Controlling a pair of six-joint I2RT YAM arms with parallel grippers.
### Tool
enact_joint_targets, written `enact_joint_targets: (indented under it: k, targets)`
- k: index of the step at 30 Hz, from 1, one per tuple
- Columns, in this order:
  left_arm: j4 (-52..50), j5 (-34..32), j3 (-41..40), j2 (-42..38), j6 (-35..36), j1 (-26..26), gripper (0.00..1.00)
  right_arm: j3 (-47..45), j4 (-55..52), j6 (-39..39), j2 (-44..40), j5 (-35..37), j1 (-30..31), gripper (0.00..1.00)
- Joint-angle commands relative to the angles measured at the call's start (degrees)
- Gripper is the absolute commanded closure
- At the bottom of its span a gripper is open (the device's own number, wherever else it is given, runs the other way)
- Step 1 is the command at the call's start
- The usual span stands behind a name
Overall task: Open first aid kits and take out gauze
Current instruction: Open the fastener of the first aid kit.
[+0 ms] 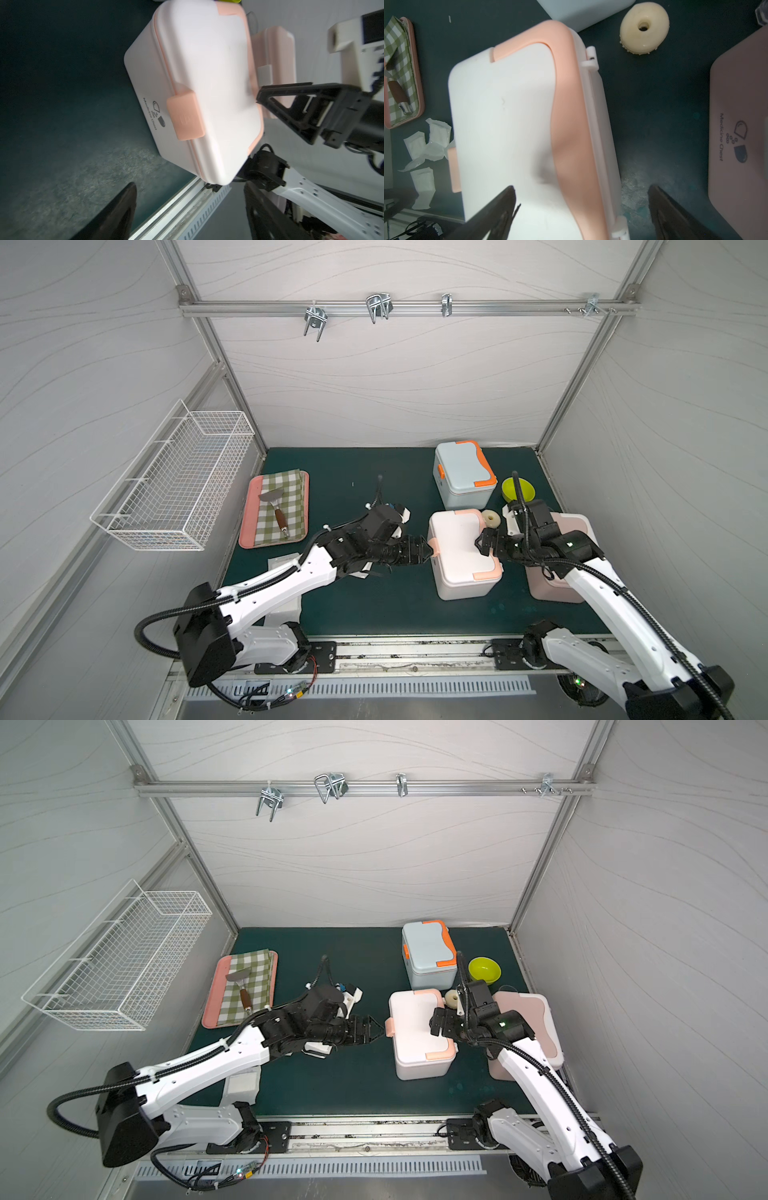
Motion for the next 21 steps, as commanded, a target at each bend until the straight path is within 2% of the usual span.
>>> enact_joint_targets:
  k: [1, 6, 14, 21]
  targets:
    - [-7.28, -4.5, 6.01, 5.32, 5.03, -1.59, 0.18, -1.27, 1.34, 0.43, -0.94, -3.28, -1.33, 0.01]
    - [-7.55, -3.84, 9.26, 11.18, 5.75, -2.0, 0.18, -1.96, 1.78, -0.61, -0.34, -5.0, -2.22, 0.01]
    - [-4.69, -2.47, 9.6, 10.61, 4.61, -2.0, 0.18, -3.16, 2.63, -0.89, -0.41, -6.79, -3.02, 0.01]
    - [-5.52, -3.17, 13.21, 13.28, 5.39, -1.71, 0.17, -3.19, 3.02, -0.85, 0.37, -7.89, -3.09, 0.01]
